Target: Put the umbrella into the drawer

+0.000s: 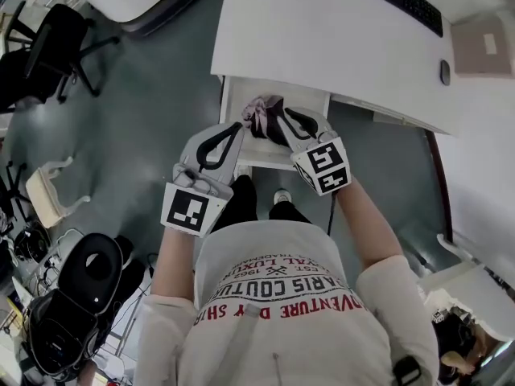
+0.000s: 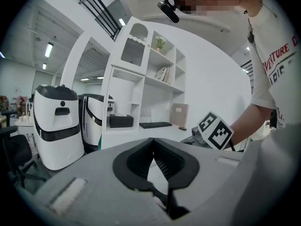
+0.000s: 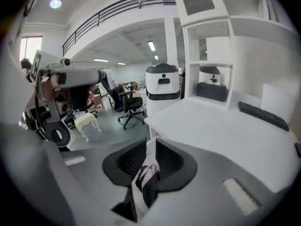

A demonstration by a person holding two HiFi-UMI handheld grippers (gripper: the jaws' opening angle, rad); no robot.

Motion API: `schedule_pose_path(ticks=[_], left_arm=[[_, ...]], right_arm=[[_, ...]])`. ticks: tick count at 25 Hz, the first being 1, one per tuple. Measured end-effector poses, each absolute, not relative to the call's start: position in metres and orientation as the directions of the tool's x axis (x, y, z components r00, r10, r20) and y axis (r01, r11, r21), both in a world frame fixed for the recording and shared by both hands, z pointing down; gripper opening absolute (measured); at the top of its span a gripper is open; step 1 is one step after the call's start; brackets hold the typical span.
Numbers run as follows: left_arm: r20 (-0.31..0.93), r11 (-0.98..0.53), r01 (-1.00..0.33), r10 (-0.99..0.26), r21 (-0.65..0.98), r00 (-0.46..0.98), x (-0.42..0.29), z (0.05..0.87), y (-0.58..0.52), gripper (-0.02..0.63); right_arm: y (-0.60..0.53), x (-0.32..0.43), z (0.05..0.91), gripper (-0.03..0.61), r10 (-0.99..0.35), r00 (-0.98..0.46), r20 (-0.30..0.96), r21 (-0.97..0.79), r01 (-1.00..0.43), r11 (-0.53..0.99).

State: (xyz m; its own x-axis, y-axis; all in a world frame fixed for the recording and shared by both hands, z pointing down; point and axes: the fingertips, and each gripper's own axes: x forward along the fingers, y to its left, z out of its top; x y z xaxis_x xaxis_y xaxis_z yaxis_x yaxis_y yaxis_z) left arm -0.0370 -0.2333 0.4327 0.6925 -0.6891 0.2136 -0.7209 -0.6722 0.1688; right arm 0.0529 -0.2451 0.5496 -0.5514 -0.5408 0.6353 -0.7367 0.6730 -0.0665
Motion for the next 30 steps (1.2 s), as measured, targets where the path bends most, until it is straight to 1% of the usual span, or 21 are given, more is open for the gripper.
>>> schedule_pose_path(ticks=[4, 6, 7, 12, 19, 30], left_arm=[[0.193, -0.680, -0.720, -0.695, 0.138, 0.693, -0.033, 0.403, -0.225, 0.008], [0.185, -0.682, -0.723, -0.700, 0.114, 0.690, -0.031, 0.389, -0.223, 0.008], [0.177, -0.681, -0.725, -0.705, 0.104, 0.687, -0.031, 0.382, -0.223, 0.008], [0.151, -0.679, -0.731, -0.717, 0.070, 0.680, -0.034, 0.348, -0.218, 0.008], [0.127, -0.678, -0.735, -0.727, 0.020, 0.674, -0.038, 0.320, -0.223, 0.008], [0.106, -0.678, -0.735, -0.730, 0.013, 0.675, -0.041, 0.299, -0.232, 0.008]], right_arm=[[-0.240, 0.054, 0.493, 0.048, -0.607, -0.573, 0.551, -0.068, -0.756, 0.652], [-0.241, 0.057, 0.466, 0.005, -0.653, -0.565, 0.504, -0.057, -0.776, 0.628], [-0.241, 0.059, 0.454, 0.000, -0.674, -0.563, 0.479, -0.053, -0.785, 0.618], [-0.234, 0.061, 0.396, 0.000, -0.742, -0.557, 0.373, -0.019, -0.804, 0.594], [-0.231, 0.072, 0.329, 0.000, -0.813, -0.542, 0.211, 0.016, -0.830, 0.557], [-0.226, 0.085, 0.283, -0.001, -0.854, -0.517, 0.066, 0.017, -0.855, 0.519]])
